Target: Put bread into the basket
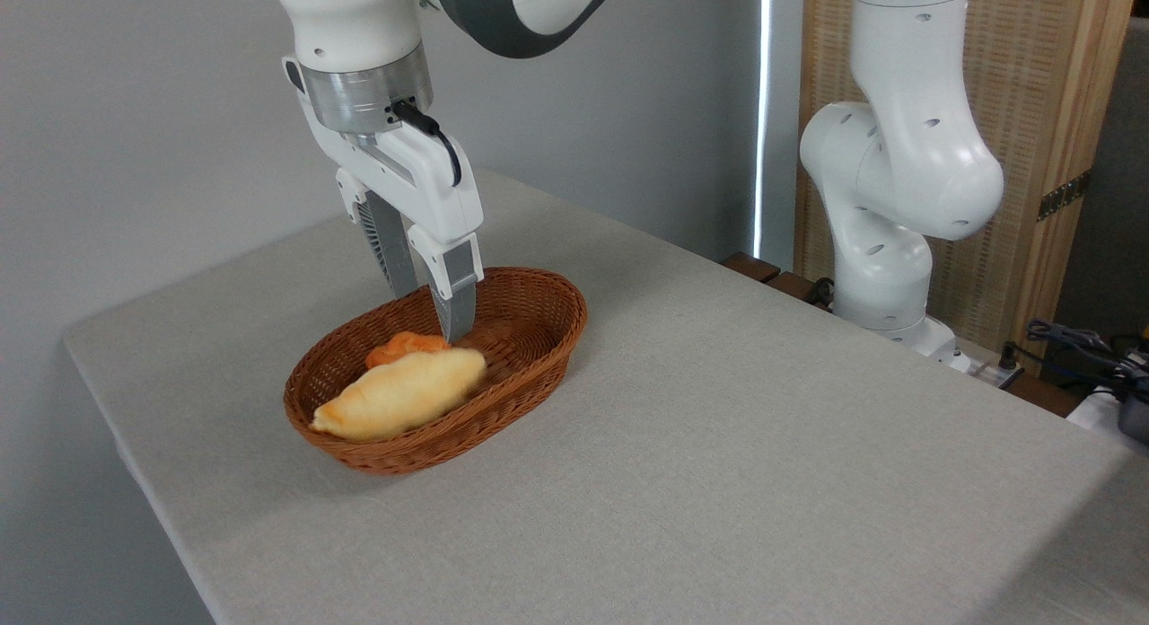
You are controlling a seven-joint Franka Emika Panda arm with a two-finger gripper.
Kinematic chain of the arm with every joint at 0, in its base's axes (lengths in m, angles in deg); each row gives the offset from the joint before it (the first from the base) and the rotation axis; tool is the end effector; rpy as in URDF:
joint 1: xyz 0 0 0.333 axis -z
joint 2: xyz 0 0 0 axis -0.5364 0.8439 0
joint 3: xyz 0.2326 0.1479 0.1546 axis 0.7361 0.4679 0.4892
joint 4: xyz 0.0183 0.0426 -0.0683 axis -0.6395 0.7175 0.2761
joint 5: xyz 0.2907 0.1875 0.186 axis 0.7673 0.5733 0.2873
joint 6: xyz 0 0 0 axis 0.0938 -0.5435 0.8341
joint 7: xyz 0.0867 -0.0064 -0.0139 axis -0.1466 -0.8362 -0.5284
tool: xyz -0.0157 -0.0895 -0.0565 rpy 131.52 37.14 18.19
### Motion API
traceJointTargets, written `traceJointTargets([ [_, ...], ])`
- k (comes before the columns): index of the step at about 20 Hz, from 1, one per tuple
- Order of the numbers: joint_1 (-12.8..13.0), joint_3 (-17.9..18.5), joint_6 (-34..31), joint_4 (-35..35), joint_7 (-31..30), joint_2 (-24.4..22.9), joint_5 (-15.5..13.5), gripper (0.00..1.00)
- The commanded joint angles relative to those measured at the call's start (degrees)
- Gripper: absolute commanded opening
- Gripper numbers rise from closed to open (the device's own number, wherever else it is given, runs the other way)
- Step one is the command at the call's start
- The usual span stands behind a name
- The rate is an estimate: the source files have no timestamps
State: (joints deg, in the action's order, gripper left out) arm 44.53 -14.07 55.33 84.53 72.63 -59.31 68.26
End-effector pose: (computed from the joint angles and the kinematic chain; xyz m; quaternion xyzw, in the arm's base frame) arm 0.5600 -0.0913 0.5588 0.9229 -0.3770 0.0047 0.0787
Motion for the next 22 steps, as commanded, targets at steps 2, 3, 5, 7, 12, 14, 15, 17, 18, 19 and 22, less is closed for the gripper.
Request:
traceJointTargets([
  [2, 0.04, 0.45, -1.13, -0.44, 0.03, -0.35, -0.44, 1.0],
  [3, 0.04, 0.89, -1.04, -0.53, 0.11, -0.44, -0.44, 1.0],
  [5, -0.57, 1.33, -0.96, -0.53, 0.2, -0.44, -0.27, 1.0],
  [7, -0.57, 3.43, -0.17, -0.61, 0.29, -1.05, 2.79, 1.0],
  [12, -0.66, 6.95, 5.54, -0.44, 2.04, -1.23, 5.97, 1.0],
  [14, -0.66, 7.13, 5.37, -0.53, 5.38, -0.79, 5.88, 1.0],
  [15, -0.66, 7.22, 5.37, -0.53, 5.47, -0.79, 5.8, 1.0],
  [17, -0.66, 7.22, 5.2, -0.44, 5.3, -0.71, 5.88, 1.0],
  [18, -0.57, 7.22, 5.2, -0.35, 5.13, -0.7, 5.8, 1.0],
  [19, -0.48, 7.22, 5.2, -0.35, 4.95, -0.7, 5.8, 1.0],
  [22, -0.66, 7.31, 5.2, -0.44, 4.95, -0.7, 5.36, 1.0],
])
